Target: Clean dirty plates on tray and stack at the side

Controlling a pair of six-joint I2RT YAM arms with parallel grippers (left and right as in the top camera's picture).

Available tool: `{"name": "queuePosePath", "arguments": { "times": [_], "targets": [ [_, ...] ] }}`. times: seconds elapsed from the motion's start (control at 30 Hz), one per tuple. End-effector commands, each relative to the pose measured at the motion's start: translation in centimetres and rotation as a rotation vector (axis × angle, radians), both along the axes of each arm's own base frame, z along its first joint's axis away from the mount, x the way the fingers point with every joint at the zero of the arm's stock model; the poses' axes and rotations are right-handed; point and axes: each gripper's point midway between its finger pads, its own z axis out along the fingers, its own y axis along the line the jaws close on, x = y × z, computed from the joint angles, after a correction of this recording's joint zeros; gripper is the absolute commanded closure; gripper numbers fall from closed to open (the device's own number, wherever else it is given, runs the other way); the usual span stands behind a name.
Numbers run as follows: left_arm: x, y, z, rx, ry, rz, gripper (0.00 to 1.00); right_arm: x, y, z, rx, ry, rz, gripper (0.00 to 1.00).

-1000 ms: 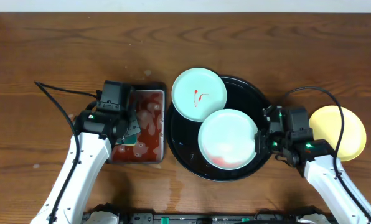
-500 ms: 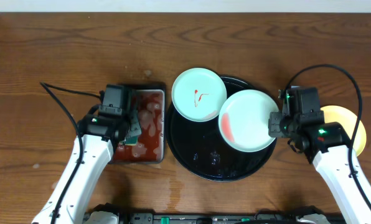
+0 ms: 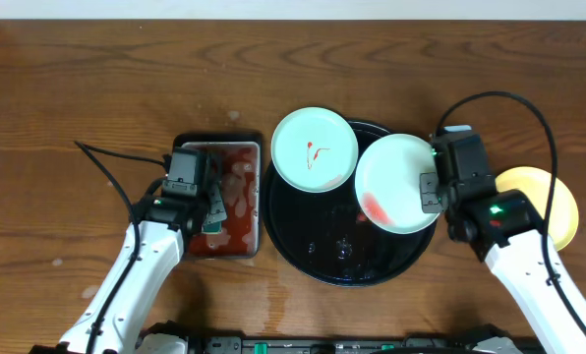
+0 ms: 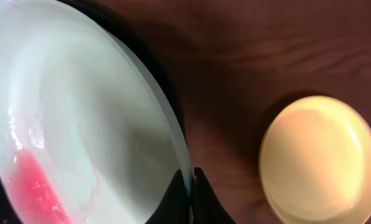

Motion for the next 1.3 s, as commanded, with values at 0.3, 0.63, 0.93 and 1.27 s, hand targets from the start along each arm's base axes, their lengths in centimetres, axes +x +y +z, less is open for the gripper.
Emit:
{"name": "queuePosePath", "arguments": {
  "times": [0.3, 0.63, 0.93, 1.27],
  "targets": [
    [0.2, -0.1, -0.7, -0.003, 0.007, -0.011, 0.93, 1.6, 4.5, 4.8, -0.263, -0.219, 0.219, 0.99],
    [0.6, -0.5, -3.7, -0.011, 0.082, -0.022, 0.92, 1.9, 8.3, 5.9, -0.550, -0.277, 0.424, 0.99],
    [1.2, -0.6, -4.2, -0.010, 0.076, -0.026, 0.84, 2.1, 9.7, 7.1, -0.617, -0.340, 0.431, 0.99],
    [1.2, -0.6, -4.2, -0.010, 0.075, -0.025, 0.39, 2.2, 9.7, 7.0, -0.619, -0.336, 0.432, 0.99]
  ]
}}
